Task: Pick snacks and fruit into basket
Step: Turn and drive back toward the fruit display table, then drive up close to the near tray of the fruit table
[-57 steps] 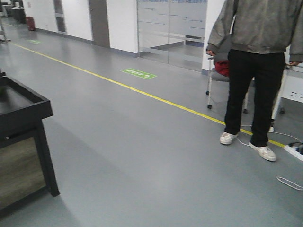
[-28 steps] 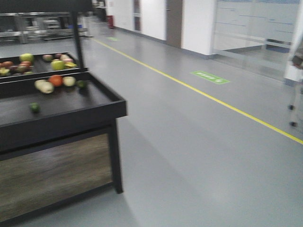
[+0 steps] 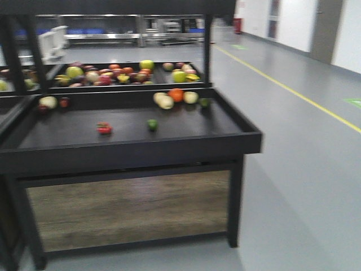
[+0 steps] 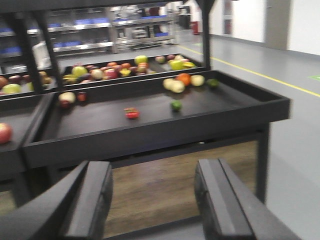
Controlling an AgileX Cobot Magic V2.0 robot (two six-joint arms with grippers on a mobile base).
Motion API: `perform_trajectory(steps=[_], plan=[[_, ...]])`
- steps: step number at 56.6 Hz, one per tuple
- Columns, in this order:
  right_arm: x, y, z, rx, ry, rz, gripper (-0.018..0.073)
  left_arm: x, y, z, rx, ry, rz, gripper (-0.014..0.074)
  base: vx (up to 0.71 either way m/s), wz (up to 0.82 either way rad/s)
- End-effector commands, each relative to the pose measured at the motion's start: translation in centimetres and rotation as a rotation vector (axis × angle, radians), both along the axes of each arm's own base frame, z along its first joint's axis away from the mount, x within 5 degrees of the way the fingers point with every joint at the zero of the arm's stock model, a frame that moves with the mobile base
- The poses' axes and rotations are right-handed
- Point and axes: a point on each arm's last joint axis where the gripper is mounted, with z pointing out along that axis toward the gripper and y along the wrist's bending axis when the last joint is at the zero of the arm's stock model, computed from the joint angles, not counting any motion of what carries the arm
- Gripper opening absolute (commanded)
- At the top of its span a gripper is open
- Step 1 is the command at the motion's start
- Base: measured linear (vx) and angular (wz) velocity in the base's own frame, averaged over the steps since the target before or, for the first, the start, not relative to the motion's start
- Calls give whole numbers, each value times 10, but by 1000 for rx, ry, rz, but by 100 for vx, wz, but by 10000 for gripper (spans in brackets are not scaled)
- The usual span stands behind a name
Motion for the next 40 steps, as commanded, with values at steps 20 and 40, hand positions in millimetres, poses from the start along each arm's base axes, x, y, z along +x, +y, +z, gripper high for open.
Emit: perform_trajectory(steps=[20, 40], plan=[[-1, 1, 11, -30, -70, 7, 398, 0, -3, 12, 14, -72, -28, 488, 26, 59], [0, 0, 11, -31, -63, -2, 398, 0, -3, 12, 14, -72, -28, 488, 34, 30]])
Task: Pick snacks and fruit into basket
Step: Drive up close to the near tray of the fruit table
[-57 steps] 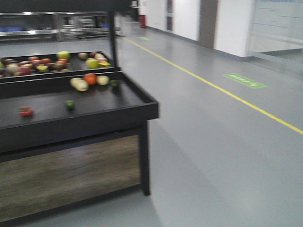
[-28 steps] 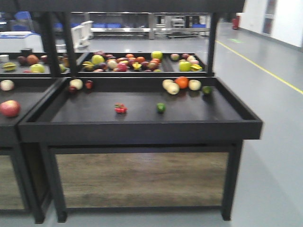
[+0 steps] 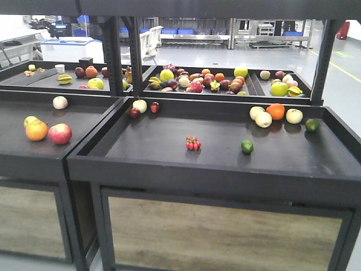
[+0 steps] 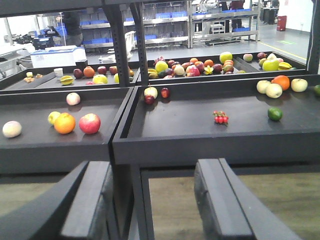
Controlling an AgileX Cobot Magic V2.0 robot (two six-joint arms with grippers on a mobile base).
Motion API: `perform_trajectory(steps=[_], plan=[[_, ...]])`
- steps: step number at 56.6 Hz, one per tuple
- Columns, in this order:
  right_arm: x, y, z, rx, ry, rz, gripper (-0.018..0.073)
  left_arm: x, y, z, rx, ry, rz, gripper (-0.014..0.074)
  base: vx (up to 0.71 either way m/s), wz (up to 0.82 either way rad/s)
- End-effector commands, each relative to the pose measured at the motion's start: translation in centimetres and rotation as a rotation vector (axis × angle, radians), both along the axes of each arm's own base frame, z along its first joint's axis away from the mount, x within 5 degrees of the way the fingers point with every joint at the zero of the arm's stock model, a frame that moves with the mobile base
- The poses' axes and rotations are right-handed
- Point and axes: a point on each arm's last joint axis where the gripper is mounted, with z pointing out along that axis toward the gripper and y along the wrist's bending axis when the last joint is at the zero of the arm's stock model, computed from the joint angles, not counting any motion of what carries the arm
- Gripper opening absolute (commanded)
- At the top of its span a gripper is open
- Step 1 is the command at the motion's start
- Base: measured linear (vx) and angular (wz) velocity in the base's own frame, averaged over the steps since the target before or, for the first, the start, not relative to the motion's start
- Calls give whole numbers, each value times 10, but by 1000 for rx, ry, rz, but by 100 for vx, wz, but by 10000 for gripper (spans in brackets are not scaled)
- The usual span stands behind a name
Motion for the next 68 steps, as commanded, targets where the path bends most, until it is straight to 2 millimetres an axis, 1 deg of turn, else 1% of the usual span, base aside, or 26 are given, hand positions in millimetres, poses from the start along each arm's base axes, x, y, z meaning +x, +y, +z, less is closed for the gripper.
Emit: perform_trajectory(steps=[1, 40, 68], plan=[[0, 0, 11, -31, -65, 0, 398, 0, -3, 12, 14, -73, -29, 488, 36, -1], [0, 0, 11, -32, -66, 1, 398, 0, -2, 12, 14, -71, -27, 488, 42, -24], [0, 0, 11, -32, -66, 1, 398, 0, -2, 12, 15, -67, -24, 488, 38, 5]])
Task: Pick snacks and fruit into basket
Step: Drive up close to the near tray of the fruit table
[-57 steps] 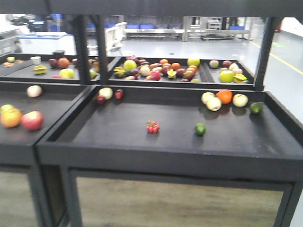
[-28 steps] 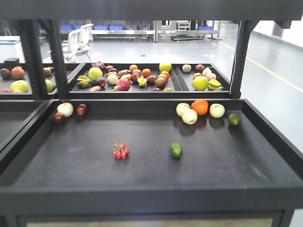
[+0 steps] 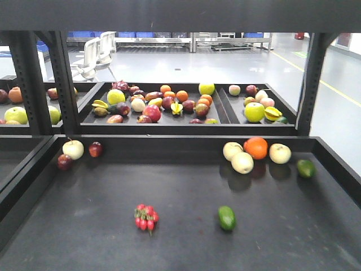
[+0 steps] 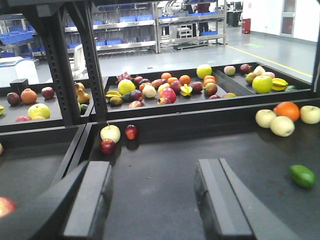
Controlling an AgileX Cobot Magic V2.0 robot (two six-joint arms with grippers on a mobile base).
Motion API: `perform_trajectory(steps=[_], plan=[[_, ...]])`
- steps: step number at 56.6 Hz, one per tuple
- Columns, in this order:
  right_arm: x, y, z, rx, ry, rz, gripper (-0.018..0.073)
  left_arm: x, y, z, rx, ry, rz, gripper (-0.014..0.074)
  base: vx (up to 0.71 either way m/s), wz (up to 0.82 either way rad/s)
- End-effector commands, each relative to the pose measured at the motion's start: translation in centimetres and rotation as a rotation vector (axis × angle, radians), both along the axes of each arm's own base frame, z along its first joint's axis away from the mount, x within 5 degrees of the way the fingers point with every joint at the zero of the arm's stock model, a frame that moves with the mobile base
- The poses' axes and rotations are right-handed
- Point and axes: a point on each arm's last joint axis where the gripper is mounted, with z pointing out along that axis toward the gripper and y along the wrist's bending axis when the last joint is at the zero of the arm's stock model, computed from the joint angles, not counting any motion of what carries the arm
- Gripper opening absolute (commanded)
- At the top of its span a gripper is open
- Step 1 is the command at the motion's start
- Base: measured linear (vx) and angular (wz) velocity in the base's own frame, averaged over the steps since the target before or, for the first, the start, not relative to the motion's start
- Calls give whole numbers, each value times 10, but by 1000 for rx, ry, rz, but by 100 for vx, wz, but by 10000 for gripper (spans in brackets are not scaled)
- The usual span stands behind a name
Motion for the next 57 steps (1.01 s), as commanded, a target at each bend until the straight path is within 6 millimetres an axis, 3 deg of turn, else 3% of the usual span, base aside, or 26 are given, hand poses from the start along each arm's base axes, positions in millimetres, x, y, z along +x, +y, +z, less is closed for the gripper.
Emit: perform_trajectory(steps=[1, 57], plan=[[0, 1, 12, -31, -71, 9, 398, 0, -2, 12, 14, -69, -26, 488, 33, 8], [0, 1, 11, -33, -68, 8, 398, 0, -1, 10, 17, -49, -10, 488, 14, 1]])
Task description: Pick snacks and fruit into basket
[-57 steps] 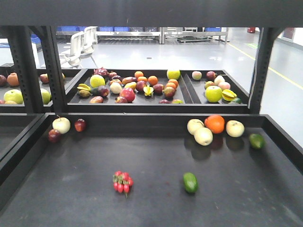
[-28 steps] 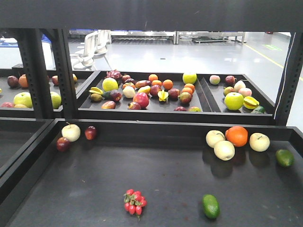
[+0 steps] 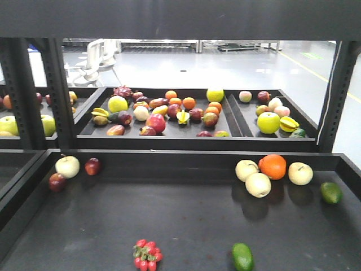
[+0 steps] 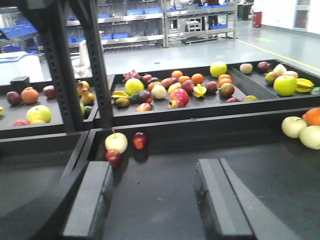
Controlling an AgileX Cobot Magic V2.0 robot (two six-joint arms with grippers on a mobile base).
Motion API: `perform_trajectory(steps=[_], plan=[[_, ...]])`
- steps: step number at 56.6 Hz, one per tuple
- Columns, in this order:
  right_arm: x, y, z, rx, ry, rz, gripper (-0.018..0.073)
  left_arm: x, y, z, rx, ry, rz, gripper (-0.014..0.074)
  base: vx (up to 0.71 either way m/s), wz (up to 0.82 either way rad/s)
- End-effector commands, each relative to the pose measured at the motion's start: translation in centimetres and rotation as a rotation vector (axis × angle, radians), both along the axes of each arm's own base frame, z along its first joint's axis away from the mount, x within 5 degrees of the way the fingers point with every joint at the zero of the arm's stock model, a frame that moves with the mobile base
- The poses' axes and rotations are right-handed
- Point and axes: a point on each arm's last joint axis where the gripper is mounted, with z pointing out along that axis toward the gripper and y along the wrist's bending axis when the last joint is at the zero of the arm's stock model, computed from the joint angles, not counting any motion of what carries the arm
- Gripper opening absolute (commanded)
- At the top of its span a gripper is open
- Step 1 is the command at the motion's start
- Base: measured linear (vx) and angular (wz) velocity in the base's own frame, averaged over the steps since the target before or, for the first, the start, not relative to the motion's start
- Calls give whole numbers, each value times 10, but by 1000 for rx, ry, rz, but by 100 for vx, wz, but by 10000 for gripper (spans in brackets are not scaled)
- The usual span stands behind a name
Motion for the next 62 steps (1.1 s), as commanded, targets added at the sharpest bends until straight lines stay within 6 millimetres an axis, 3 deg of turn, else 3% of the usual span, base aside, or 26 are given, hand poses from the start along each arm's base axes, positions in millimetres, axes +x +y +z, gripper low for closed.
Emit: perform_trajectory(steps=[1, 62], plan=[[0, 1, 13, -31, -71, 9, 398, 0, -2, 12, 15, -68, -25, 488, 9, -12], [-1, 1, 13, -28, -74, 10, 398, 0, -2, 12, 15, -66, -24, 488, 6, -5]])
